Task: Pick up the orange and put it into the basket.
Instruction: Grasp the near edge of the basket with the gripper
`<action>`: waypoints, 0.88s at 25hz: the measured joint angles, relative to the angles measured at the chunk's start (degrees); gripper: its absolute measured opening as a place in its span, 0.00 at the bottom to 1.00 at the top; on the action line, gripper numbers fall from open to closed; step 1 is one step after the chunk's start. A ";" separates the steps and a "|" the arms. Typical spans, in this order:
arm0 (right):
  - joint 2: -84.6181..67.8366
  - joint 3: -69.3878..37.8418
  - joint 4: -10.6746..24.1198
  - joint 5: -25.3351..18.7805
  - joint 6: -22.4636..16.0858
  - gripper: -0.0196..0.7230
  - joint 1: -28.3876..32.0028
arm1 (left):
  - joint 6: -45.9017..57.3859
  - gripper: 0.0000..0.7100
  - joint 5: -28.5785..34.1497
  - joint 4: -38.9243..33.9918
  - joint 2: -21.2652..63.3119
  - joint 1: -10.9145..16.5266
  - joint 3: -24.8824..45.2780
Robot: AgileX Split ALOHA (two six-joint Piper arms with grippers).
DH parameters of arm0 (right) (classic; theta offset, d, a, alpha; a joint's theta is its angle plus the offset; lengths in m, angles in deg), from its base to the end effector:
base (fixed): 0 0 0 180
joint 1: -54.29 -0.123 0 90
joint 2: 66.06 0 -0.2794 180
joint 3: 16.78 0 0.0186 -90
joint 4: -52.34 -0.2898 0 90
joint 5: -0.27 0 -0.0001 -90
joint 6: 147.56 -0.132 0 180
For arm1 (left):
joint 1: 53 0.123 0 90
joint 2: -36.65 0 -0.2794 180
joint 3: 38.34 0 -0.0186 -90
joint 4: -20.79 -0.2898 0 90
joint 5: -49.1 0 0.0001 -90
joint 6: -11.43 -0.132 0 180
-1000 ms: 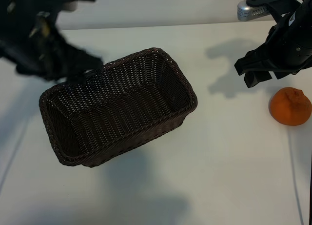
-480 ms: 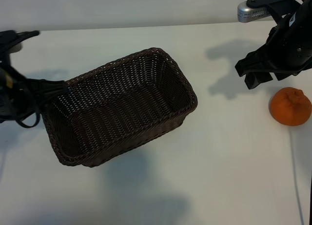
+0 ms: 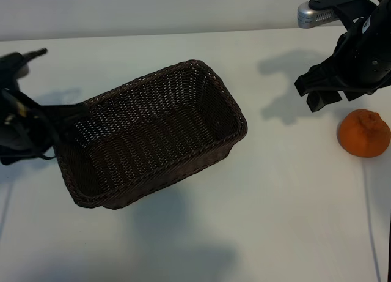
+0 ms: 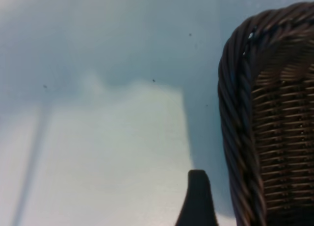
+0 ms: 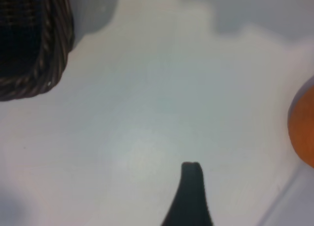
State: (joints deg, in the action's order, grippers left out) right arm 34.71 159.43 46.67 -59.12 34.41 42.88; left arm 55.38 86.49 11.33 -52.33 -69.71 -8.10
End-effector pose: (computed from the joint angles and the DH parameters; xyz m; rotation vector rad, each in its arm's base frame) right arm 0.3643 0.0850 0.2163 -0.2791 2.8520 0.1651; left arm 0.3006 -0.0765 0.1569 -0.4941 2.6785 -0.1344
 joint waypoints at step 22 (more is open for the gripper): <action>0.00 0.00 0.00 -0.02 0.10 0.81 0.00 | -0.60 0.81 -8.71 5.19 -15.99 0.00 0.11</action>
State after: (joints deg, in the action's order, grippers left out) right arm 34.71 159.43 46.67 -59.14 34.51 42.88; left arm 54.78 77.78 16.52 -68.32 -69.71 -7.99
